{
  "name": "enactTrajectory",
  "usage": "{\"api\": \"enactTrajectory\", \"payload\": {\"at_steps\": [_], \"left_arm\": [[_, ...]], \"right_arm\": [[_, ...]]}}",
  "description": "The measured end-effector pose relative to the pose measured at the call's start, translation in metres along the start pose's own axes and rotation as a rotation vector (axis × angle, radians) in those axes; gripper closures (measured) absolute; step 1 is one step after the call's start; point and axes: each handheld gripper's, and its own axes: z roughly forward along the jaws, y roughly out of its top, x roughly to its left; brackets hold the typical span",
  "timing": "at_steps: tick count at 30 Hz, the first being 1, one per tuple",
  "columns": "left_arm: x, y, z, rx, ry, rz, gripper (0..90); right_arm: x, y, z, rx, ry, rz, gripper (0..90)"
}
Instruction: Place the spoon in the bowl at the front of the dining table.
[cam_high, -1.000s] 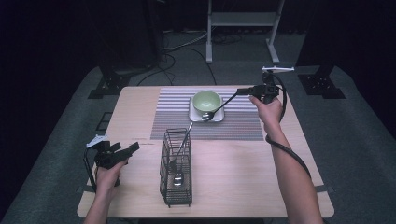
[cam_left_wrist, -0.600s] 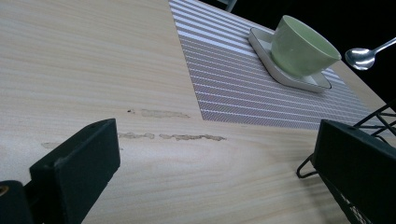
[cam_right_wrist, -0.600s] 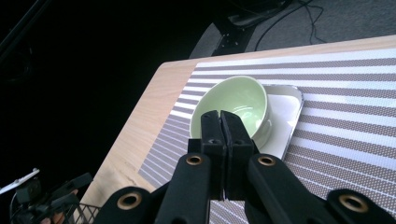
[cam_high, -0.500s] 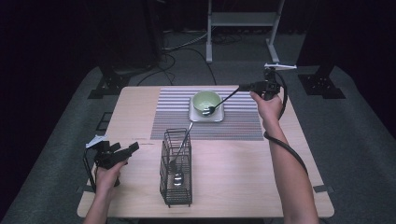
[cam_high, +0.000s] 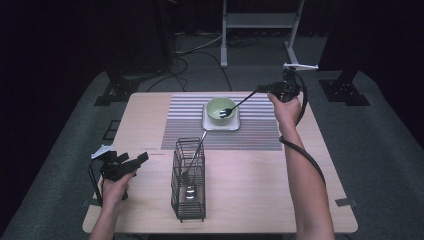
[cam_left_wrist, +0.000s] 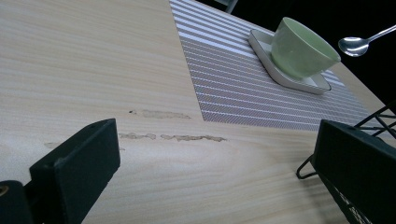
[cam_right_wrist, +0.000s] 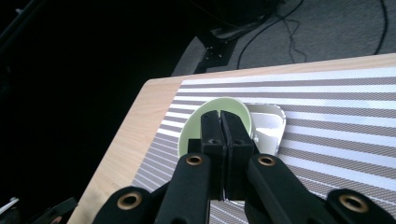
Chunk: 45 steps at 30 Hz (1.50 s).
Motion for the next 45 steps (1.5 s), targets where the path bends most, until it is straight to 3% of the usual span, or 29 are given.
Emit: {"api": "enactTrajectory", "payload": {"at_steps": [23,45], "left_arm": [[0.0,0.0,0.0,0.001,0.0,0.0,0.0],[0.0,0.0,0.0,0.0,-0.001,-0.005,0.0]], "right_arm": [[-0.007,-0.001,0.016,-0.03,-0.078,0.035,89.0],[-0.015,-0.011,0.036,-0.024,-0.104,0.044,89.0]]}}
